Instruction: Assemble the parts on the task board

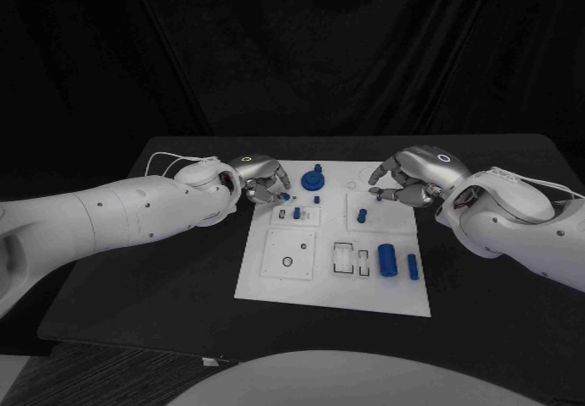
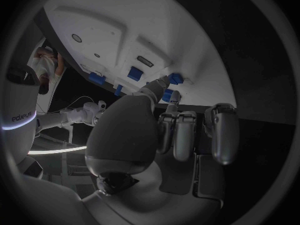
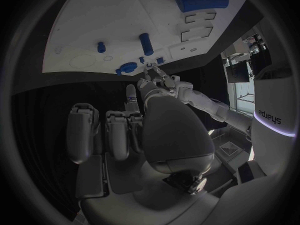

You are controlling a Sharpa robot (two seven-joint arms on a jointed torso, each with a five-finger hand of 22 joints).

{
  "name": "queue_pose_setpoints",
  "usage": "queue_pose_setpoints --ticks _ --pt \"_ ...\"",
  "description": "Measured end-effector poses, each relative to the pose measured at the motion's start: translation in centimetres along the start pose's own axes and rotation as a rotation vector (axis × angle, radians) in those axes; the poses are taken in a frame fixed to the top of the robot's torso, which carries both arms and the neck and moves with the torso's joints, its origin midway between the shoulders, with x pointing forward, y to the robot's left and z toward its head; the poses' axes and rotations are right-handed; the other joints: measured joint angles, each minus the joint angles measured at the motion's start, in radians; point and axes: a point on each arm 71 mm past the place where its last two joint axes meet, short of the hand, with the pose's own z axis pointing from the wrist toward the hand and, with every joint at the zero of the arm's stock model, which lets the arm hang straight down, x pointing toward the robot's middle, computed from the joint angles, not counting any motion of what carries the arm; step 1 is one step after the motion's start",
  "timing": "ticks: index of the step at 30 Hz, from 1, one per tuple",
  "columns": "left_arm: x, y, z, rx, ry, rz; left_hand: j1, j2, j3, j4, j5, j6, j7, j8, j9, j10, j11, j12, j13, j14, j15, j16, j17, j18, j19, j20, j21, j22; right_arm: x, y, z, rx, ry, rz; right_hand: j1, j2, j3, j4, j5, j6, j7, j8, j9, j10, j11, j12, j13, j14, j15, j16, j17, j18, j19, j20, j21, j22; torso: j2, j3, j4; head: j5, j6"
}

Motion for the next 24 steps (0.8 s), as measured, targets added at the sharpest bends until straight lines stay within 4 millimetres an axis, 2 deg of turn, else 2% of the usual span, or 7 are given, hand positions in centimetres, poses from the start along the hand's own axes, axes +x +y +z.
queue_pose_setpoints --ticks 3,14,15,20,24 --pt "0.13 0.05 0.06 -0.013 0.018 0.002 0.000 0.000 -0.014 -0.014 0.011 0.000 0.000 0.000 0.000 0.000 0.000 0.000 0.000 0.000 0.000 0.000 0.000 0.000 0.000 0.000 0.000 0.000 0.02 0.00 -0.01 0.000 0.000 0.000 0.000 0.000 0.000 0.000 0.000 0.000 0.000 0.000 0.000 0.000 0.000 0.000 0.000 0.000 0.000 0.000 0.000 0.000 0.000 0.000 0.000 0.000 0.000 0.0000 0.0000 0.000 0.000" --pt "0.41 -0.11 0.35 -0.028 0.054 0.055 0.002 0.002 -0.014 -0.014 0.012 0.000 0.000 0.000 0.000 0.000 0.000 0.000 0.000 0.000 0.000 0.000 0.000 0.000 0.000 0.000 0.000 0.000 0.07 -0.02 -0.02 0.001 0.002 0.000 0.000 0.000 0.000 0.000 0.000 0.000 0.000 0.000 0.000 0.000 0.000 0.000 0.000 0.000 0.000 0.000 0.000 0.000 0.000 0.000 0.000 0.000 0.000 0.0000 -0.0001 0.001 0.000" --pt "0.39 -0.12 0.40 -0.029 0.054 0.060 0.005 0.005 -0.014 -0.014 0.021 0.000 0.000 0.000 0.001 0.000 0.000 0.000 0.000 0.000 0.000 0.000 0.000 0.000 0.000 0.000 0.000 0.000 0.07 -0.02 -0.03 0.001 0.002 0.000 0.000 0.000 0.000 0.000 0.000 0.000 0.000 0.000 0.000 0.000 0.000 0.000 0.000 0.000 0.000 0.000 0.000 0.000 0.000 0.000 0.000 0.000 0.000 0.0000 -0.0001 0.001 0.000" --pt "0.34 -0.12 0.56 -0.033 0.055 0.074 0.005 0.005 -0.014 -0.014 0.023 0.000 0.000 0.000 0.001 0.000 0.000 0.000 0.000 0.000 0.000 0.000 0.000 0.000 0.000 0.000 0.000 0.000 0.08 -0.03 -0.03 0.001 0.002 0.000 0.000 0.000 0.000 0.000 0.000 0.000 0.000 0.000 0.000 0.000 0.000 0.000 0.000 0.000 0.000 0.000 0.000 0.000 0.000 0.000 0.000 0.000 0.000 0.0000 -0.0001 0.001 0.000" --pt "0.31 -0.17 0.71 -0.033 0.053 0.082 0.023 0.007 -0.014 -0.014 0.023 0.011 -0.010 0.008 0.002 0.000 0.000 0.000 0.000 0.000 0.000 0.000 0.000 0.000 0.000 0.000 0.000 0.000 0.09 -0.03 -0.04 0.001 0.002 0.001 0.000 0.000 0.000 0.000 0.000 0.000 0.000 0.000 0.000 0.000 0.000 0.000 0.000 0.000 0.000 0.000 0.000 0.000 0.000 0.000 0.000 0.000 0.000 0.0000 -0.0001 0.001 0.000"
